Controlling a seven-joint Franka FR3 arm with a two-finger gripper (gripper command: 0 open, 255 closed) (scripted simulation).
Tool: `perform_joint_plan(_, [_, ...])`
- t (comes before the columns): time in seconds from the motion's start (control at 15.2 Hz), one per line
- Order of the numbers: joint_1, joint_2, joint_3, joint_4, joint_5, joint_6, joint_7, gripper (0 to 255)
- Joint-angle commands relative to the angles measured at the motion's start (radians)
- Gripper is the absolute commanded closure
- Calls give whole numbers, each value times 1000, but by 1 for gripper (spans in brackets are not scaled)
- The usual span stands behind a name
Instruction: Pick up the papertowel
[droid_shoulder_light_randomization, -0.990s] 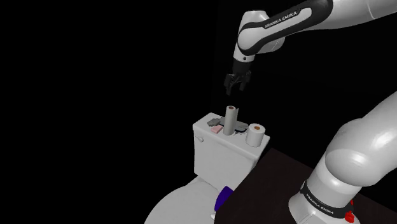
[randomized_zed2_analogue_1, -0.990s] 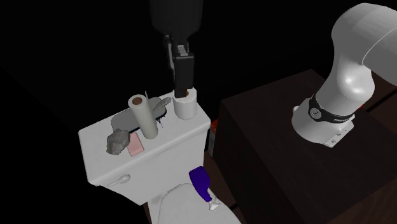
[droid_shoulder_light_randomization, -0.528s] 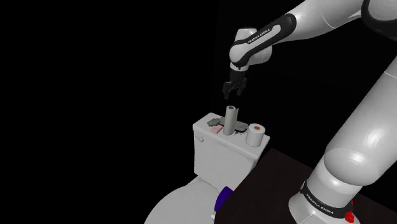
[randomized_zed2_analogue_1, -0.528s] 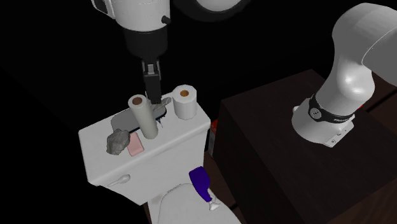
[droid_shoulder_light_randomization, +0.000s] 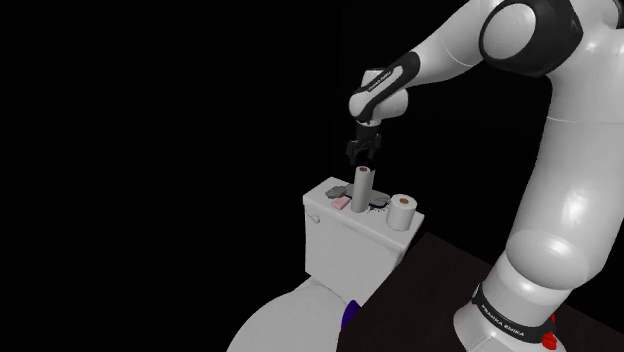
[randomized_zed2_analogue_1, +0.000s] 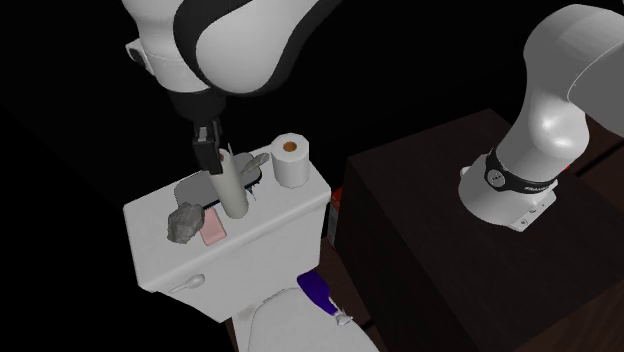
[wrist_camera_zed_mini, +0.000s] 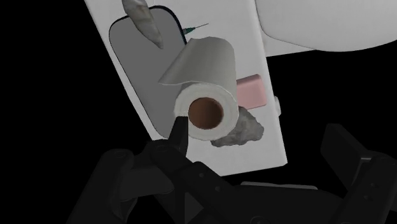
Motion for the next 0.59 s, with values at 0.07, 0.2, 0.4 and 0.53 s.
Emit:
perform_joint_plan(0.07, [-30,108,-5,80,26,20,-36,0])
perform_joint_plan(0.2, [-50,182,-4,141,42,28,-53,0])
perform_joint_plan(0.4, [-53,202,-1,139,47,50,-56,0])
perform_joint_plan(0.53, [-55,220,2,136,52,71,-59,0])
